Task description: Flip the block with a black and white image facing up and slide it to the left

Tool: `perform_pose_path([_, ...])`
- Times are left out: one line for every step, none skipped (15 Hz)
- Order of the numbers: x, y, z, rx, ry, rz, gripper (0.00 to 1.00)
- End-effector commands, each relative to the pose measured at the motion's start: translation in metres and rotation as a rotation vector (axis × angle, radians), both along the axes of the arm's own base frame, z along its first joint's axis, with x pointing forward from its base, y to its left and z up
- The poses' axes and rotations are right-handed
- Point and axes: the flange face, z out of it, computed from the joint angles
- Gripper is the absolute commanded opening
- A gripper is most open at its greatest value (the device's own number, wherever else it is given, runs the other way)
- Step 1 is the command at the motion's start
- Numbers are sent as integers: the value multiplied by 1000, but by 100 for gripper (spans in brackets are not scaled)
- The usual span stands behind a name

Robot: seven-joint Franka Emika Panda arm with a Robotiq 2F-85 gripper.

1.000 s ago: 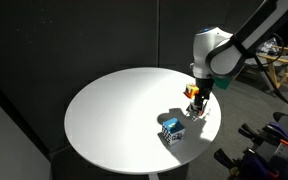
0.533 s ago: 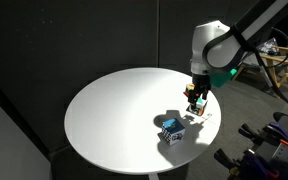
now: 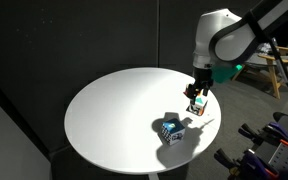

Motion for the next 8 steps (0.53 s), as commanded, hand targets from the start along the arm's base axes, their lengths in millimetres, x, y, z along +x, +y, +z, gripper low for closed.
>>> perform_pose_path([-6, -11, 9, -10, -25, -44, 100])
perform_pose_path([-4, -16, 8, -11, -28, -49, 100])
perform_pose_path([-1, -22, 5, -13, -33, -55, 100])
perform_pose_path([3, -29, 3, -14, -37, -58, 100])
perform_pose_path([7, -38, 0, -17, -41, -61, 100])
perform_pose_path([10, -45, -4, -21, -46, -70, 100])
perform_pose_path([13, -53, -8, -25, -54, -75, 100])
perform_pose_path([17, -62, -13, -31, -60, -80, 100])
